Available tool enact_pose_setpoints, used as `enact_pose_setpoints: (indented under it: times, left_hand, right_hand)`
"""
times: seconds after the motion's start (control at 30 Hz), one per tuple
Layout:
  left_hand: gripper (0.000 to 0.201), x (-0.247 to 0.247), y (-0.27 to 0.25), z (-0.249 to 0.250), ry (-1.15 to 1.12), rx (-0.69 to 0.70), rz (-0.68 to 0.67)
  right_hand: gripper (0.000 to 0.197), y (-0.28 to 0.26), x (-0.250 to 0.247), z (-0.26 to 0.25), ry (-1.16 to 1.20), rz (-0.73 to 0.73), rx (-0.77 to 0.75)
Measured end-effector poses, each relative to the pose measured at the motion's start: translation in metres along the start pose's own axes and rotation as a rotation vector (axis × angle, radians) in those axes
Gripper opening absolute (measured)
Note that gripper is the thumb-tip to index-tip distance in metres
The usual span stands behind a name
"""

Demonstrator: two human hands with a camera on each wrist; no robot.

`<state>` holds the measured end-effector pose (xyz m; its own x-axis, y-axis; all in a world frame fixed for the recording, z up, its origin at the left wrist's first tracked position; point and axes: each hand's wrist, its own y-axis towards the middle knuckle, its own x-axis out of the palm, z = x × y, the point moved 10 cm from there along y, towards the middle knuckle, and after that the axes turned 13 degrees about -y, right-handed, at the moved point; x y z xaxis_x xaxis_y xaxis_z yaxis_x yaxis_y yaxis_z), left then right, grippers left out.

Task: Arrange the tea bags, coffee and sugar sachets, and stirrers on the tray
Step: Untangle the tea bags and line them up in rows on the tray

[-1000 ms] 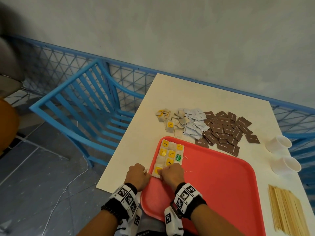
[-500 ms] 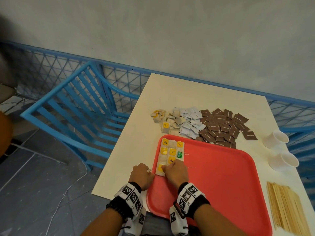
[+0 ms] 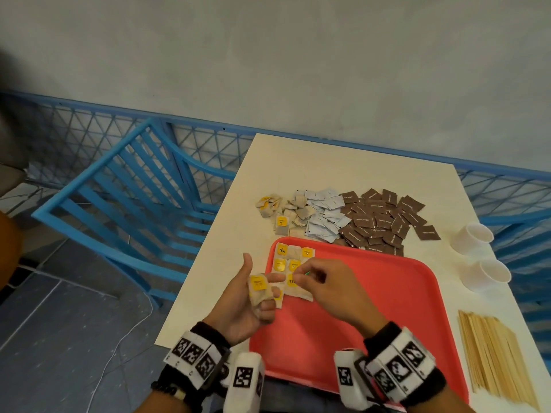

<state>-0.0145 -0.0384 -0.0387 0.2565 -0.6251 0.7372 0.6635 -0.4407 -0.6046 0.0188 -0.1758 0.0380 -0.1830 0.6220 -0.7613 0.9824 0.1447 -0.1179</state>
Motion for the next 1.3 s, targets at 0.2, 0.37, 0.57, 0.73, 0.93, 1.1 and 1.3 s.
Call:
enact_pose_setpoints:
  times: [0.2,0.37,0.57,0.73,0.93,1.1,1.3]
  left_hand:
    - [0.09,0.078,0.016,-0.033,-0.063,-0.076,-0.199]
    - [0.084,0.102,0.015,-0.064,0.198,-0.134,-0.249]
    - [0.077,0.096,0.013,-0.06,0.286,-0.106,-0.22]
    - [0.032,0.087,0.008,-0.035,0.548,0.048,-0.089]
    - [0.036,0.135,-0.038,0.037,0.597,0.478,-0.201]
    - [0.014,0.175,-0.073,0.056,0.981,0.823,-0.212]
    - [0.011,0.162,-0.077,0.072,0.895,0.907,-0.12]
  right_hand:
    - [0.003,-0.027,-0.065,-0.005,-0.017,0.141,-0.091]
    - [0.031,-0.028,-0.057,0.008,-0.211,0.031,-0.097]
    - [0.012,-0.037,-0.069,-0.007,-0.043,0.065,-0.165]
    - [0.01,-0.042,-0.112,-0.021,0.218,0.172,-0.214]
    - [0.006,-0.044,-0.138,-0.037,0.029,0.261,-0.291]
    - [0.011,-0.047,-0.145,-0.047,0.122,0.322,-0.318]
    - [0.008,-0.045,-0.117,-0.032,0.094,0.29,-0.201]
